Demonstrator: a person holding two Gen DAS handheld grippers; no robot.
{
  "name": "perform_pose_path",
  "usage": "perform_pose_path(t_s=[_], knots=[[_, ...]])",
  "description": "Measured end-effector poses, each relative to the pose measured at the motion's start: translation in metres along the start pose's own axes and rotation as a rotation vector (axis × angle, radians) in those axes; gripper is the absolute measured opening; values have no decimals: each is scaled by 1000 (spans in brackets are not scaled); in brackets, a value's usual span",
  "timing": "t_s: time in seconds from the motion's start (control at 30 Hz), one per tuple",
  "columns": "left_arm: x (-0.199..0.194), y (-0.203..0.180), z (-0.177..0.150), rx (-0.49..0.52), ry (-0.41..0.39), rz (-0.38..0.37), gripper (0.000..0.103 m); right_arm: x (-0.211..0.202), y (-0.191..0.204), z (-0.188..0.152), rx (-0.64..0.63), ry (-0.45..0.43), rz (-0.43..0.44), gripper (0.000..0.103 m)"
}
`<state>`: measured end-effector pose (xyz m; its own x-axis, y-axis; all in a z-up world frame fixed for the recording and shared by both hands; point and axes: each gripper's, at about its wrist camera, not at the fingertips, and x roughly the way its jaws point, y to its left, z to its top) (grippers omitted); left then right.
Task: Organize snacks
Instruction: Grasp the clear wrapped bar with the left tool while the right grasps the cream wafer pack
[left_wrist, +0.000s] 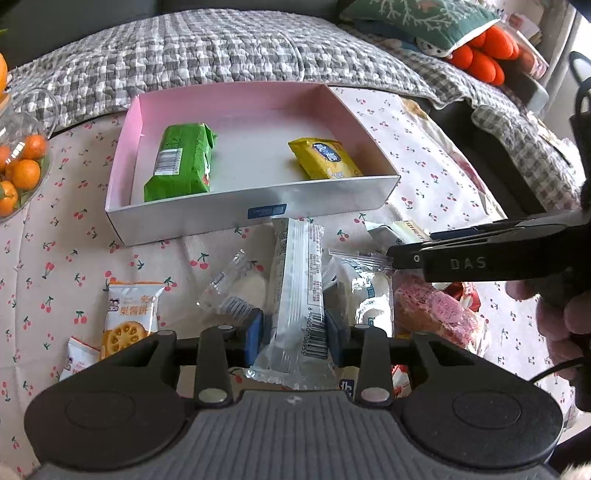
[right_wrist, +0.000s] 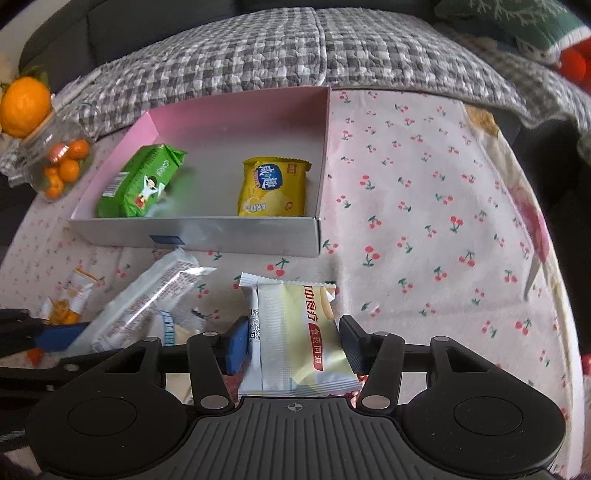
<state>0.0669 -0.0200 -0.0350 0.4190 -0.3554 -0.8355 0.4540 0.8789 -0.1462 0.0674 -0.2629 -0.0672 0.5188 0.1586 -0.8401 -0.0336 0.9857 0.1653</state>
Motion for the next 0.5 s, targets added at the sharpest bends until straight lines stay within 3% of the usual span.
perform_pose_path(t_s=[0.2, 0.27, 0.5], knots=[[6, -5, 5, 0, -5, 23, 36, -4, -1, 1, 39, 9, 17, 51], [6, -6, 6, 7, -9, 32, 31, -5, -3, 2, 57, 13, 25, 51], [1, -4, 9, -15, -6, 30, 29, -14, -11, 5, 121, 17, 70, 51]])
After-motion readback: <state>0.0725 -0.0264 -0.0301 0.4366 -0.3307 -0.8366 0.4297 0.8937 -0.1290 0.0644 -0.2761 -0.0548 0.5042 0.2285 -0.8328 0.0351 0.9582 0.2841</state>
